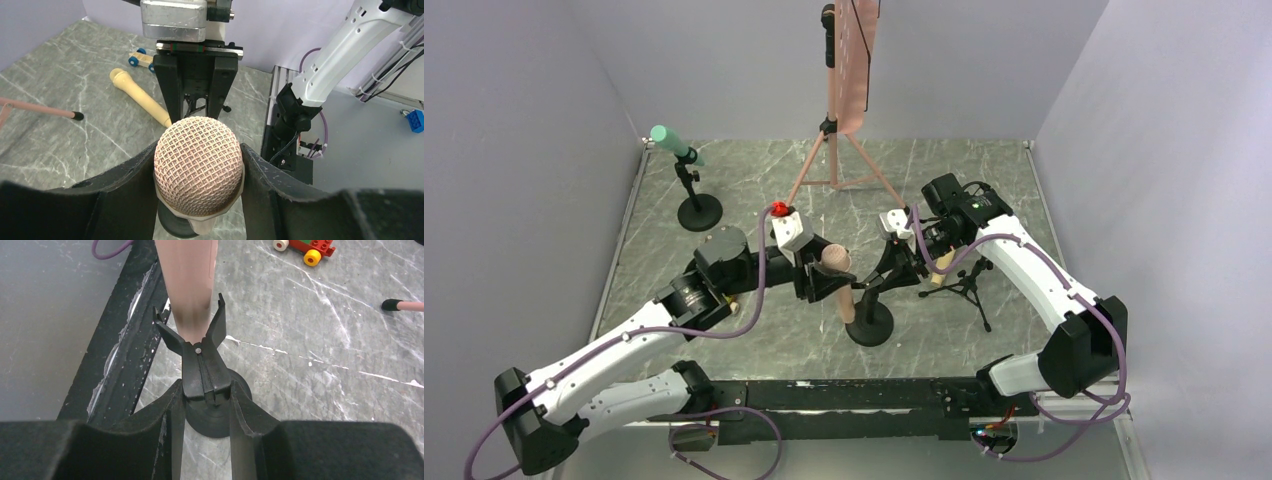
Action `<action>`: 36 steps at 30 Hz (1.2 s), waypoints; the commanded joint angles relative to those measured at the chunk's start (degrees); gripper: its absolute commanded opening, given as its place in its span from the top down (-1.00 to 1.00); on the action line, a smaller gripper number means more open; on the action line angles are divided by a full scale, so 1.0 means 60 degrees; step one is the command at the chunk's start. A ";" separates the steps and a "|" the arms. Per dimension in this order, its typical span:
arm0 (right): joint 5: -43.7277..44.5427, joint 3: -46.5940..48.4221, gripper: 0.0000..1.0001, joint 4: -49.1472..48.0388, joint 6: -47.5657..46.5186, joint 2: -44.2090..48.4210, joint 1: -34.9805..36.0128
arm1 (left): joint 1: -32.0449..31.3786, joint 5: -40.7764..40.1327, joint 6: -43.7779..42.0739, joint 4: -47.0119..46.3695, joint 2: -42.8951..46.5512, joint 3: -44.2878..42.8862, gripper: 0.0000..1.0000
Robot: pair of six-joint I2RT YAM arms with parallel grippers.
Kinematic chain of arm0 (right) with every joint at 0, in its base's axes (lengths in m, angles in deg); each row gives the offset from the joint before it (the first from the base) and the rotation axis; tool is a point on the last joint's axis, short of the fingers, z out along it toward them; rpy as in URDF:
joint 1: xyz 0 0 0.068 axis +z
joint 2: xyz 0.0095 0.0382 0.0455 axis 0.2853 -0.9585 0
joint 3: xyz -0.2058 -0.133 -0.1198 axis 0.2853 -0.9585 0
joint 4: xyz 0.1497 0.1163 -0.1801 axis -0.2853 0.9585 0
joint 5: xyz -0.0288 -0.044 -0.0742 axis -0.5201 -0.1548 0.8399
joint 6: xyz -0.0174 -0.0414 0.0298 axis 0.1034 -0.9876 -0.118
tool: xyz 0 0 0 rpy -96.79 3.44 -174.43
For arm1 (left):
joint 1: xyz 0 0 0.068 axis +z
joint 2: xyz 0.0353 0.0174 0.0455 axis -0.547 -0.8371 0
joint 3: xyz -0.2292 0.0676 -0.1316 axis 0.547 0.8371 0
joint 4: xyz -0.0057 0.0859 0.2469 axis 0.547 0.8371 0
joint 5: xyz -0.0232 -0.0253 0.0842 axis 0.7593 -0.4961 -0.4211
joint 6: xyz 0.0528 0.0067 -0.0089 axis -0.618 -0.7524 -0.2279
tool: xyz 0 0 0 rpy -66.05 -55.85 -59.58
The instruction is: Attach the microphones to the stand
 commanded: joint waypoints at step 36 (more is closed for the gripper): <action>-0.0501 0.0093 0.63 0.0217 -0.0041 0.0153 0.0023 | -0.0378 -0.0651 0.0973 -0.4358 -0.0052 0.2099 1.00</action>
